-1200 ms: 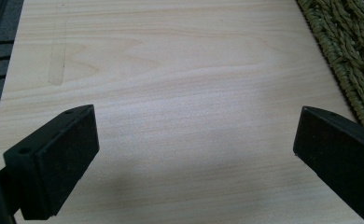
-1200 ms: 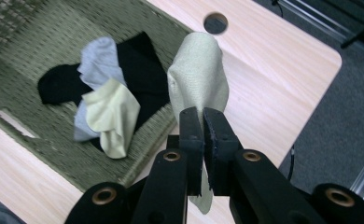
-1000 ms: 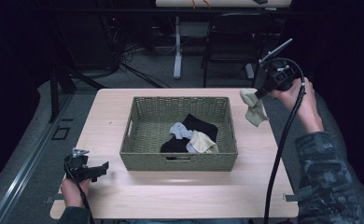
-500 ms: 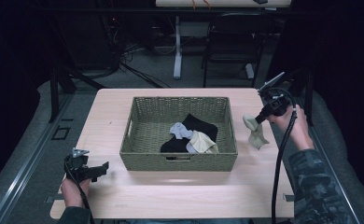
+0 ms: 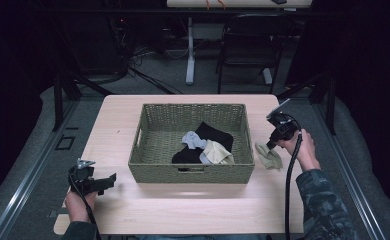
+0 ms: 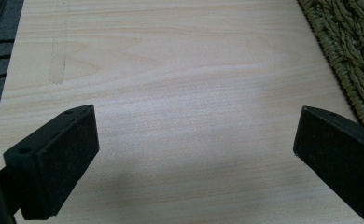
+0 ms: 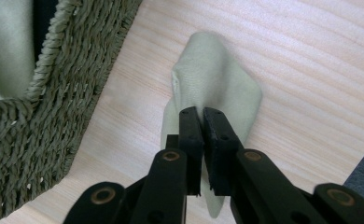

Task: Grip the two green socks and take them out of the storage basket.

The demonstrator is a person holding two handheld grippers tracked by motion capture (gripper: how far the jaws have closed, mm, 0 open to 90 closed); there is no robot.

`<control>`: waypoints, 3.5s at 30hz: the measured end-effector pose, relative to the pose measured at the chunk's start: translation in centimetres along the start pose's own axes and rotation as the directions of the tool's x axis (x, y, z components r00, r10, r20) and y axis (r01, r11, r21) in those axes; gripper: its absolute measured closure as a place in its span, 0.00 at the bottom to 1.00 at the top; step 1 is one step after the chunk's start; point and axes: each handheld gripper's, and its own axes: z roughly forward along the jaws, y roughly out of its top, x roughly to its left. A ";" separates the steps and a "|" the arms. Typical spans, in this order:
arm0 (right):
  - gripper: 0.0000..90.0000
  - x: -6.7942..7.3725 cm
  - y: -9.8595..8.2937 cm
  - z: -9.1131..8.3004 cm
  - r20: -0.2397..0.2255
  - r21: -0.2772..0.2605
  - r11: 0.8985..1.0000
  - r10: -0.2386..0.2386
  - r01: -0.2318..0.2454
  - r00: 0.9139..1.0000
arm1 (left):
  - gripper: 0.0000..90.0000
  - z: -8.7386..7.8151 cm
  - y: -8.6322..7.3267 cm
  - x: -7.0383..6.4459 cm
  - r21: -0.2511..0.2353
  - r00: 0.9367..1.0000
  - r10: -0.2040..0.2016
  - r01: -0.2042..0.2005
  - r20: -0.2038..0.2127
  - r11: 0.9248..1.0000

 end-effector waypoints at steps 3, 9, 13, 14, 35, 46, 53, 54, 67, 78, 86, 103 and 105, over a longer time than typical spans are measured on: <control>0.79 0.1 0.0 -0.8 0.007 -0.008 1.000 -0.005 0.005 1.000 | 0.00 0.0 0.0 0.0 0.001 1.000 0.001 -0.001 0.010 1.000; 0.47 0.6 -0.2 -3.7 0.001 -0.068 0.997 -0.027 0.027 1.000 | 0.00 0.0 0.0 0.0 -0.002 1.000 0.000 0.000 0.008 1.000; 0.31 1.6 0.1 -6.8 -0.021 -0.112 0.992 -0.066 0.063 0.998 | 0.00 0.0 0.0 -0.1 -0.003 1.000 0.001 -0.001 0.010 1.000; 0.29 1.9 0.3 -7.4 -0.015 -0.122 0.990 -0.074 0.071 0.997 | 0.00 0.0 0.0 -0.1 -0.003 1.000 0.001 -0.001 0.010 1.000; 0.04 9.2 4.8 -12.2 0.010 -0.169 0.956 -0.241 0.239 0.971 | 0.00 0.0 0.0 -0.1 -0.004 1.000 -0.001 0.001 0.014 1.000; 0.03 12.7 6.8 -10.9 -0.011 -0.159 0.939 -0.309 0.304 0.951 | 0.00 0.1 0.1 -0.1 0.001 1.000 0.006 -0.006 0.015 1.000; 0.17 14.3 7.5 -8.7 -0.036 -0.142 0.937 -0.329 0.321 0.944 | 0.00 0.0 0.0 0.0 -0.004 1.000 0.000 0.000 0.020 1.000; 0.17 14.3 7.5 -8.7 -0.036 -0.142 0.937 -0.329 0.321 0.944 | 0.00 0.0 0.0 0.0 -0.004 1.000 0.000 0.000 0.020 1.000; 0.31 15.2 7.4 -4.8 -0.064 -0.101 0.938 -0.338 0.331 0.939 | 0.00 0.1 0.1 -0.1 -0.004 1.000 0.005 -0.005 0.024 1.000; 0.47 15.0 6.7 -0.8 -0.075 -0.025 0.953 -0.304 0.303 0.950 | 0.00 -0.1 0.0 0.0 -0.029 0.999 -0.007 0.008 0.035 1.000; 0.53 14.9 6.3 0.9 -0.068 0.009 0.958 -0.285 0.286 0.956 | 0.00 -0.1 0.0 0.1 -0.035 0.999 -0.012 0.014 0.041 0.999; 0.78 15.3 6.4 3.6 -0.040 0.093 0.957 -0.273 0.275 0.961 | 0.00 -0.1 0.0 0.2 -0.039 0.999 -0.013 0.015 0.049 0.999; 0.85 15.3 6.4 3.7 -0.052 0.106 0.955 -0.273 0.277 0.961 | 0.00 -0.1 0.0 0.2 -0.037 0.999 -0.013 0.015 0.051 0.999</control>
